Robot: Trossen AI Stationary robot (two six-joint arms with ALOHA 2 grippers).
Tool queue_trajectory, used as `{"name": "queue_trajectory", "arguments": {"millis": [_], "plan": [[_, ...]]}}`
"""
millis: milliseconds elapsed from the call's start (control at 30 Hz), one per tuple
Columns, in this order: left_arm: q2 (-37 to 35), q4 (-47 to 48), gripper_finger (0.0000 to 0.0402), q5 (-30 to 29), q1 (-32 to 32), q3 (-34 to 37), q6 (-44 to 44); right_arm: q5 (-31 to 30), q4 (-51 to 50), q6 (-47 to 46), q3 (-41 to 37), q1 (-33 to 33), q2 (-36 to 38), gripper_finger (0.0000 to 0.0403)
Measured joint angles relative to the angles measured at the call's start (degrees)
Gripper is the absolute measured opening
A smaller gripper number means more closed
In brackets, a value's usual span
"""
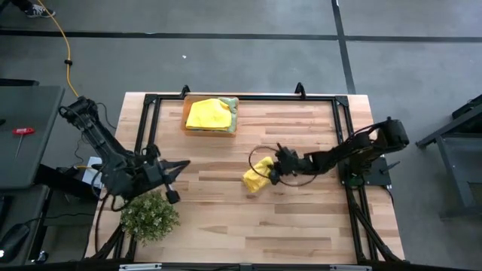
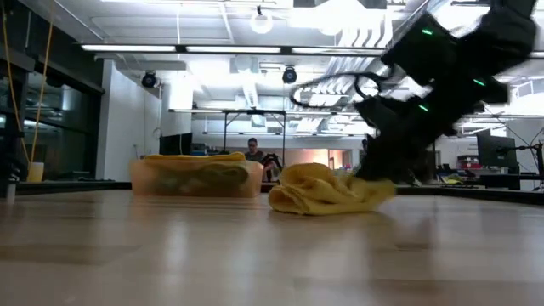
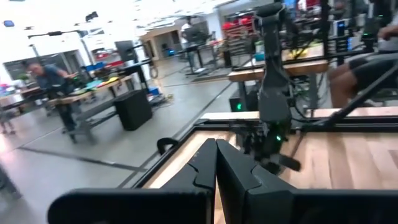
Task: Fold microfiber towels
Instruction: Put the yellow microfiber cloth into the orange bin
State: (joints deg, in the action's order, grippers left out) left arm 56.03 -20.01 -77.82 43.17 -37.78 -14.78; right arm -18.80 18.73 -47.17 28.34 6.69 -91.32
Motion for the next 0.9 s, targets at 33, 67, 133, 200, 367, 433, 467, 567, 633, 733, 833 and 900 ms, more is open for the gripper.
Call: {"name": "queue_trajectory", "arguments": {"millis": [33, 67, 133, 200, 367, 433, 467, 567, 633, 733, 833, 900], "plan": [[-0.2, 0.0, 0.0000, -1.6, 0.9, 0.0, 0.0, 0.0, -2.6, 1.7, 1.6, -1.0, 1.1, 0.0012], [-0.3, 0.0, 0.0000, -3.1, 1.6, 0.0, 0.0, -0.1, -5.5, 3.9, 3.4, -2.0, 2.4, 0.0008], [-0.3, 0.0, 0.0000, -4.7, 2.4, 0.0, -0.9, 1.4, -11.4, 9.7, 7.9, -4.0, 4.2, 0.0005], [-0.2, -0.1, 0.0000, -5.8, 2.5, 0.0, -1.4, 4.2, -16.8, 16.2, 13.6, -6.2, 5.1, 0.0004], [-0.3, -0.7, 0.0000, -6.6, 1.8, 0.0, -2.0, 13.2, -29.0, 35.2, 29.6, -10.8, 3.7, 0.0002], [-0.3, -1.0, 0.0000, -6.7, 1.8, 0.0, -2.4, 18.5, -33.7, 42.8, 36.4, -12.4, 1.7, 0.0002], [-0.3, -1.0, 0.0000, -6.7, 1.8, 0.0, -2.4, 21.1, -36.0, 46.8, 39.6, -13.1, 0.6, 0.0002], [-0.3, -1.3, 0.0000, -6.7, 1.8, 0.0, -3.7, 27.0, -41.7, 57.0, 49.6, -15.0, -4.0, 0.0001], [-0.3, -2.8, 0.0000, -6.7, 1.8, 0.0, -5.4, 30.1, -45.8, 61.5, 56.4, -16.4, -7.8, 0.0001], [-0.3, -3.9, 0.0000, -6.6, 2.0, 0.0, -6.9, 33.0, -52.4, 66.7, 66.9, -18.4, -13.9, 0.0001], [-0.2, -3.9, 0.0000, -6.6, 2.0, 0.0, -6.9, 35.0, -57.2, 69.4, 76.6, -20.6, -20.1, 0.0001], [-0.2, -3.9, 0.0000, -6.6, 2.0, 0.0, -6.9, 37.6, -59.8, 70.2, 82.5, -22.5, -24.1, 0.0000]]}}
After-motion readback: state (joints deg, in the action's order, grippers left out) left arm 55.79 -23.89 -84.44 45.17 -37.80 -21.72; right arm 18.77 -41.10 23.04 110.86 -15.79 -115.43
